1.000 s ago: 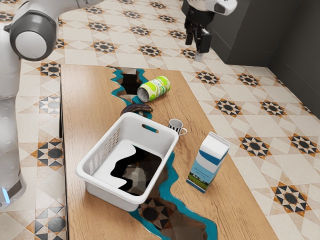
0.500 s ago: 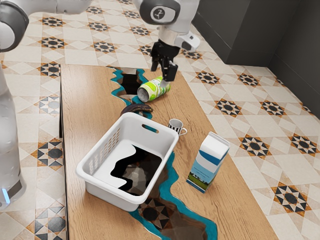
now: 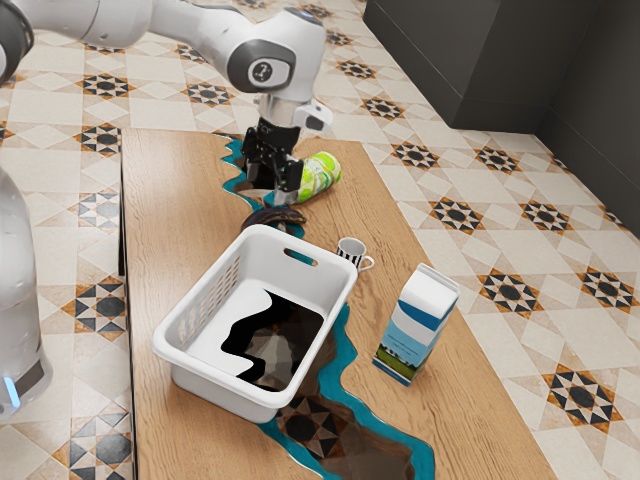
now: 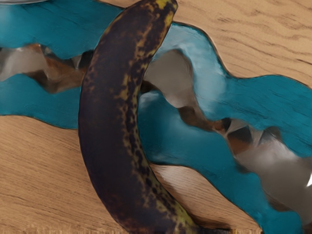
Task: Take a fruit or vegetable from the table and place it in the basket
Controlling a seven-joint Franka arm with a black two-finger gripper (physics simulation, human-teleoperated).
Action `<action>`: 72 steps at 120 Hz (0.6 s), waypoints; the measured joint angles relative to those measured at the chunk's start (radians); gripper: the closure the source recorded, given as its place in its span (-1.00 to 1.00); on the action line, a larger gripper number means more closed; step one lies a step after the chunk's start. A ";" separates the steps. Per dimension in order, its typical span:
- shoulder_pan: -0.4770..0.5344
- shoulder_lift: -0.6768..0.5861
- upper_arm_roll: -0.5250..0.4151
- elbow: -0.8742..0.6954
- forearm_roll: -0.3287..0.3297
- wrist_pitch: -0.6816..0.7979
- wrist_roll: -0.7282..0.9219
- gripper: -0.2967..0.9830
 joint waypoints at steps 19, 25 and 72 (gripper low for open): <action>-0.001 -0.011 0.010 -0.075 0.001 0.061 -0.009 -0.54; 0.000 -0.003 0.016 -0.075 0.004 0.088 -0.011 -0.54; -0.007 0.135 0.022 -0.077 0.001 0.250 -0.020 -0.42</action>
